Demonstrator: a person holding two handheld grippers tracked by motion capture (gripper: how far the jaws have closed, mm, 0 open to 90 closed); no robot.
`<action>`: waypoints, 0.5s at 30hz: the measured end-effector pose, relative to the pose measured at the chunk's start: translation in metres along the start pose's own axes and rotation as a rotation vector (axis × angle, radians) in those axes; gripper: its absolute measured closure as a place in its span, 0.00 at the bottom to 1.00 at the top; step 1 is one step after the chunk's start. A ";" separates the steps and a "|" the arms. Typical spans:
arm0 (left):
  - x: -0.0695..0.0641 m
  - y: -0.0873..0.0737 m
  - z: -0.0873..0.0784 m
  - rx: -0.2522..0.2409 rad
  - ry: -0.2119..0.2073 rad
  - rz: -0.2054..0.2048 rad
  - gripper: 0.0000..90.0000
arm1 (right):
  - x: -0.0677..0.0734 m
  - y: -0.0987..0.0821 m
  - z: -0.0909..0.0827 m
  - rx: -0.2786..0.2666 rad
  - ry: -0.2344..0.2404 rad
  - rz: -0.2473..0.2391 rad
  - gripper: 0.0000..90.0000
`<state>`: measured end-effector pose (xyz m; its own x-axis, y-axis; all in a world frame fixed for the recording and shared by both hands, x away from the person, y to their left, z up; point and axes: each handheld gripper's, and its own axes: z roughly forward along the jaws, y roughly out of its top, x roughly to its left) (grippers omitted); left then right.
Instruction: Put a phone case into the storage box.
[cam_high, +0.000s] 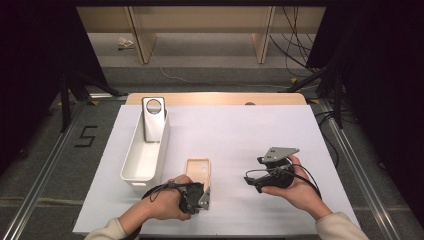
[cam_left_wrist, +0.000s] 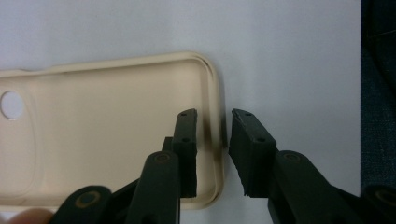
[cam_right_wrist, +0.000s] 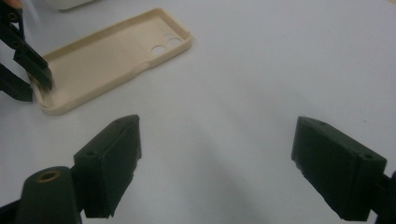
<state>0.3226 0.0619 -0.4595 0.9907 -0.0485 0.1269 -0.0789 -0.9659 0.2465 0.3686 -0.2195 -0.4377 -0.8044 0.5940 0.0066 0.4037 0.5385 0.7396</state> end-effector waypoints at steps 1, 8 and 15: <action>0.000 0.000 0.000 0.000 0.002 0.001 0.81 | 0.000 0.000 0.000 0.000 -0.001 -0.001 0.19; -0.001 0.001 0.000 0.004 0.018 0.019 0.86 | 0.000 0.000 0.000 0.002 0.003 -0.001 0.19; -0.002 0.001 0.000 -0.004 0.015 0.034 0.91 | 0.000 0.000 0.000 0.002 0.004 -0.001 0.19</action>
<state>0.3206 0.0611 -0.4591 0.9857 -0.0772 0.1498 -0.1127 -0.9629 0.2452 0.3687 -0.2195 -0.4382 -0.8063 0.5915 0.0085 0.4042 0.5404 0.7379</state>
